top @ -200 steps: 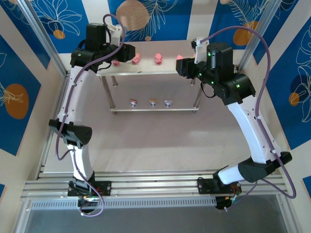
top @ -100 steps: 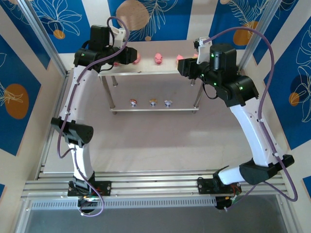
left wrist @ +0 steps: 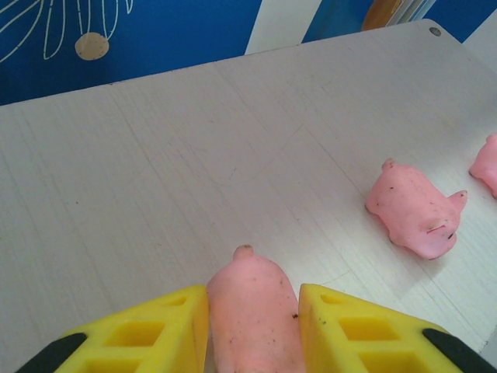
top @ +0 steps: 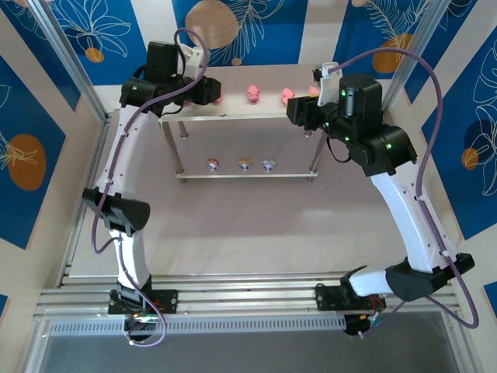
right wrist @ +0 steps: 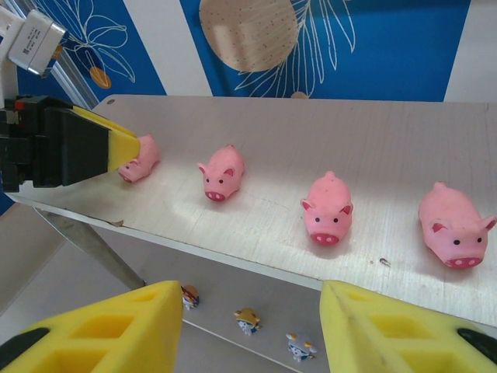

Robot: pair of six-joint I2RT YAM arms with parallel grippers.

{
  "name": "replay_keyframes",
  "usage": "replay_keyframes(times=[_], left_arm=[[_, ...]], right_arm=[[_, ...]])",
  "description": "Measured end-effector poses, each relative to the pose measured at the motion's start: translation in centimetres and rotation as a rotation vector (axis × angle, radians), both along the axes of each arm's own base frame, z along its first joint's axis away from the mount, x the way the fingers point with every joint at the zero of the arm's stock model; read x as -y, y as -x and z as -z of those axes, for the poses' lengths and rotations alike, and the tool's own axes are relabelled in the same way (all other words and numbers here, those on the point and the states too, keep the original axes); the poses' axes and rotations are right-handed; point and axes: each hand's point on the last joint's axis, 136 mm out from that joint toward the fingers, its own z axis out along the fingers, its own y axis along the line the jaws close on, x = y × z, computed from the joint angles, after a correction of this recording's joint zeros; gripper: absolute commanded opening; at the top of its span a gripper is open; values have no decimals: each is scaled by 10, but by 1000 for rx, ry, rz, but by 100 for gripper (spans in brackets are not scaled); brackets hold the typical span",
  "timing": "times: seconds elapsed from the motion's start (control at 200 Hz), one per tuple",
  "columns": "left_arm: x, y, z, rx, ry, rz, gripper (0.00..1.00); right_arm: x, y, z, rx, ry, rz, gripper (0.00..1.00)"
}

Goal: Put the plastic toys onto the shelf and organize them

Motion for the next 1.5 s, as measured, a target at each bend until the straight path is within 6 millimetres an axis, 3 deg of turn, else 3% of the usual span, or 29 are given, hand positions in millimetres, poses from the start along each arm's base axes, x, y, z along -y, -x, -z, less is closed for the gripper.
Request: replay_keyframes(times=[0.95,1.085,1.221,1.351,1.446,1.496], left_arm=[[-12,0,-5,30,-48,-68,42],[-16,-1,-22,87,-45,-86,44],[-26,14,-58,181,-33,-99,44],[-57,53,-104,308,-26,-146,52],[-102,95,-119,383,-32,-235,58],[-130,113,-118,403,-42,-311,62]], right_arm=[[6,8,-4,14,-20,-2,52],[7,8,-4,14,-20,0,55],[11,8,-5,20,-18,15,63],[42,16,6,22,-13,106,72],[90,29,17,21,-18,257,84],[117,36,23,23,-18,348,96]])
